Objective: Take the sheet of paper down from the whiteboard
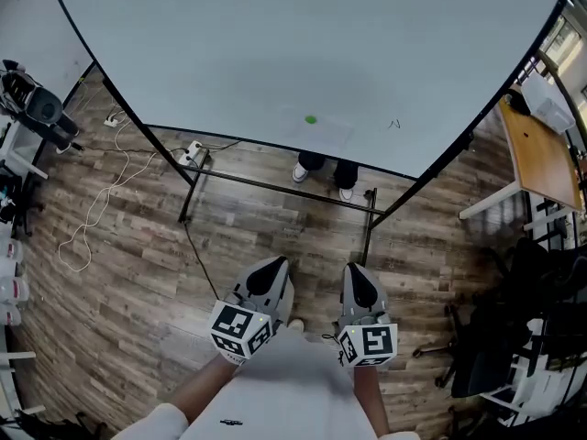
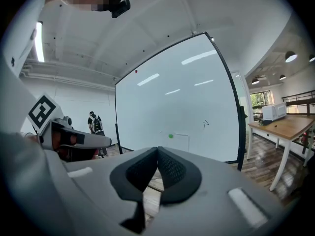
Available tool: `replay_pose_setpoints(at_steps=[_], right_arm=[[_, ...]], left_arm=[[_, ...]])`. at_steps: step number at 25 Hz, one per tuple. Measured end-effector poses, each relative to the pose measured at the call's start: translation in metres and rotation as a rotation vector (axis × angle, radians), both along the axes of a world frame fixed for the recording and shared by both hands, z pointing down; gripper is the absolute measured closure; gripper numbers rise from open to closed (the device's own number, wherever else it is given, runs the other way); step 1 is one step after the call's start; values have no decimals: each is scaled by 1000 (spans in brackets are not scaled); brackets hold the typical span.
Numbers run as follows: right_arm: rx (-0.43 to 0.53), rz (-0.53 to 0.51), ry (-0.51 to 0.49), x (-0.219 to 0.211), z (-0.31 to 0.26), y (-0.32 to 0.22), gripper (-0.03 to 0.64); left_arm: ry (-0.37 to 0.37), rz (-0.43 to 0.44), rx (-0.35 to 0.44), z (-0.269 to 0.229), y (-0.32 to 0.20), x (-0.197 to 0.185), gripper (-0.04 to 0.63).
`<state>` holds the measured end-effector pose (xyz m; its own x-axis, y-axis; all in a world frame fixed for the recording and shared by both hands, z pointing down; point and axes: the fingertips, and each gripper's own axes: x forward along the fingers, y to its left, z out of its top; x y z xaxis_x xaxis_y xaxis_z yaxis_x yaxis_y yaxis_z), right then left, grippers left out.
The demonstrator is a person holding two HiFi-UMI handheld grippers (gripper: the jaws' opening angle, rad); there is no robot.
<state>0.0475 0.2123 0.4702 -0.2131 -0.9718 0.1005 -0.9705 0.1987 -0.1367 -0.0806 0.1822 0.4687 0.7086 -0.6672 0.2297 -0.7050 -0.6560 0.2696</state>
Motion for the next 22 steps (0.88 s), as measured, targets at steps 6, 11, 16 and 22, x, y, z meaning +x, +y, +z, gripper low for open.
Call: replay_pose_setpoints(at_steps=[6, 11, 16, 22], right_arm=[[-22, 11, 1, 19, 1, -62, 606], [9, 25, 12, 21, -16, -128, 606], [13, 42, 17, 17, -23, -190, 606], [28, 66, 19, 22, -28, -245, 606]], left_arm=[[14, 7, 1, -5, -67, 17, 589], [22, 12, 14, -18, -134, 18, 589], [36, 24, 1, -18, -191, 16, 589], [37, 53, 12, -20, -248, 25, 589]])
